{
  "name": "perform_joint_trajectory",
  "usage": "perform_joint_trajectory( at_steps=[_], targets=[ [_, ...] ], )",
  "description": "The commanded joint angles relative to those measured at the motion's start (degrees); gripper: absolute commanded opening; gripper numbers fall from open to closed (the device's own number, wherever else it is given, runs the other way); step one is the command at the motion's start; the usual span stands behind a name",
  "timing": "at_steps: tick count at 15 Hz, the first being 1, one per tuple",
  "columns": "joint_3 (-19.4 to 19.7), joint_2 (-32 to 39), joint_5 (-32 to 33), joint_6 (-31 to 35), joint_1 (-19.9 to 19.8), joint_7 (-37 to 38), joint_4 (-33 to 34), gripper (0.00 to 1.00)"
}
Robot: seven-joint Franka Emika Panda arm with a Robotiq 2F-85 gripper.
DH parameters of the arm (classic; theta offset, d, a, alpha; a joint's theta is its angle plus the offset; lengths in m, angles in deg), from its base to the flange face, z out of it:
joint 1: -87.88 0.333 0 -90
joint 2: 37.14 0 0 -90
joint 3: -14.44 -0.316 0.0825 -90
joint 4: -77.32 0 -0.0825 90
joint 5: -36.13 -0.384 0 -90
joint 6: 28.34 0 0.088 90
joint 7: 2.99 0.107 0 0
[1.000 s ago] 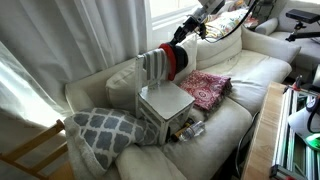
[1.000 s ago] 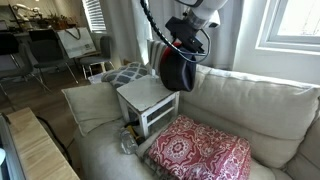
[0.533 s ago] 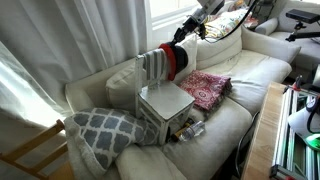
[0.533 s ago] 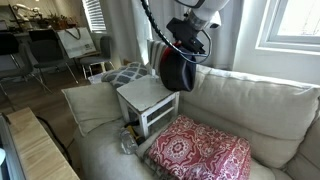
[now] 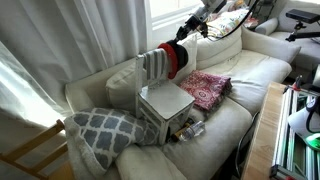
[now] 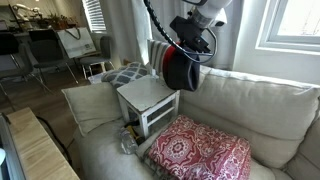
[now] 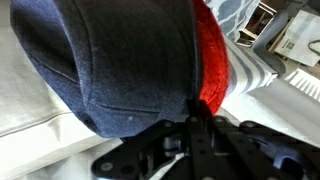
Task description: Pick up both the black and red hat and hang them on the right corner of the backrest of the chair, pick up the black hat and put it on the seat of the chair
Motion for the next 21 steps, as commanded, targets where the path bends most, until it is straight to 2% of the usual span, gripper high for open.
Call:
perform_joint_trajectory(
  at_steps=[1, 9, 13, 16, 21],
  targets=[
    [1.4, -2.0, -1.0, 1.2, -0.5, 0.1, -1.9, 0.01],
    [4.2, -5.6, 0.2, 7.4, -0.4, 1.3, -5.6, 0.01],
    [5.9, -8.3, 4.7, 14.2, 2.0, 7.7, -10.7, 0.01],
    [6.6, -11.6, 11.1, 20.0, 4.4, 15.5, -17.0, 0.01],
    [5.8, -16.0, 27.8, 18.0, 6.8, 32.5, -26.1, 0.01]
  ],
)
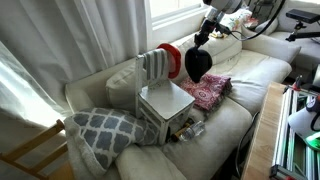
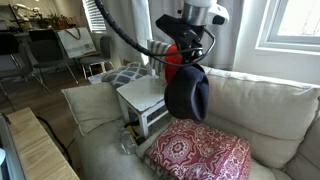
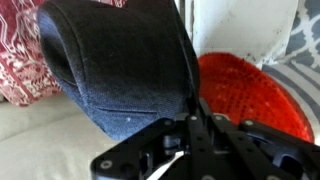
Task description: Pick up both the black and red hat and hang them on the right corner of the backrest of the chair, pick up the black hat and put it on the seat of the chair
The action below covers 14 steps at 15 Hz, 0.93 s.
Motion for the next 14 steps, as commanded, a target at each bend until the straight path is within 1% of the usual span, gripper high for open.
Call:
perform_joint_trajectory(
  at_steps=[1, 2, 4, 5, 6, 10, 11, 14],
  targets=[
    [-0.5, -5.9, 10.3, -0.3, 2.4, 11.3, -9.2, 0.01],
    [-1.2, -7.0, 12.5, -1.1, 2.6, 13.6, -11.0, 0.01],
    [-3.4, -9.4, 14.6, -1.8, 2.7, 14.7, -14.4, 0.01],
    [-4.2, -5.0, 12.4, -0.5, 0.6, 12.6, -9.6, 0.01],
    [-4.8, -5.7, 12.6, -0.5, 0.8, 12.9, -10.6, 0.04],
    [-5.0, -5.5, 12.5, -0.5, 0.1, 12.9, -10.0, 0.04],
    [-5.0, -5.5, 12.5, -0.5, 0.0, 12.9, -9.9, 0.01],
    [-7.1, -9.4, 12.1, 0.9, 1.6, 12.1, -13.2, 0.01]
  ],
)
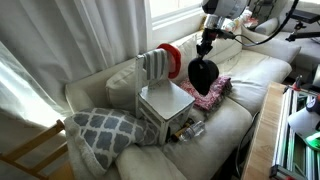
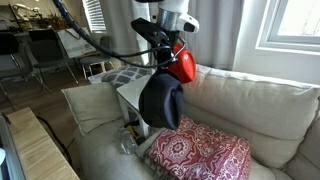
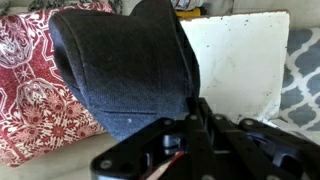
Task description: Pick up both the black and red hat and hang them on the right corner of the backrest of the chair, pick up the black hat and put it on the seat of the chair
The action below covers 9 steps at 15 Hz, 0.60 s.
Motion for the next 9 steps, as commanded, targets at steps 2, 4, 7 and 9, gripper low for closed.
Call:
perform_joint_trajectory(
  at_steps=[2, 4, 7, 9],
  targets=[
    [-4.0, -6.1, 1.3, 2.1, 2.1, 1.2, -5.1, 0.01],
    [-5.1, -8.0, 4.0, 1.3, 4.3, 3.5, -6.8, 0.01],
    [-7.1, -8.2, 6.3, 2.0, 7.3, 7.0, -8.5, 0.01],
    [-9.0, -8.4, 4.2, 2.0, 8.8, 6.2, -9.0, 0.01]
  ],
)
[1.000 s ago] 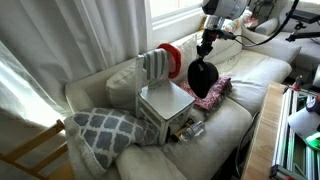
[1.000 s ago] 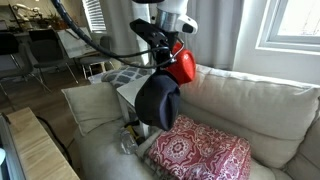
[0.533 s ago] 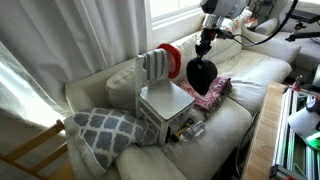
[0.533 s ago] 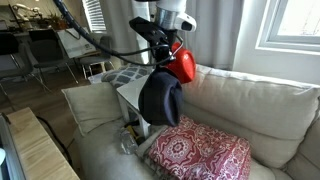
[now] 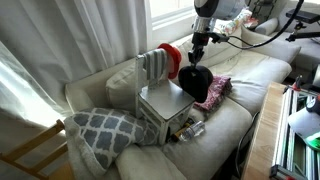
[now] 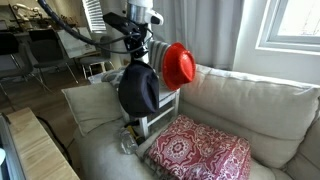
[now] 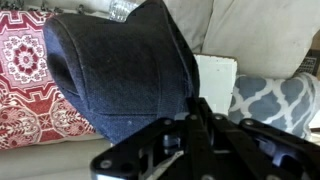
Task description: Pick up both the black and red hat and hang them on the right corner of the backrest of the chair, pick up the black hat and put it on the seat of the chair
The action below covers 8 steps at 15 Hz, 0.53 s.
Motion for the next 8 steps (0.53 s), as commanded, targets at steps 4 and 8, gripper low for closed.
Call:
perform_joint_trajectory(
  at_steps=[4, 8],
  targets=[
    [-5.4, -0.1, -2.9, 4.0, 4.4, -1.8, -2.5, 0.01],
    [-9.2, 1.9, -3.1, 10.3, 6.8, -5.9, -2.8, 0.01]
  ],
)
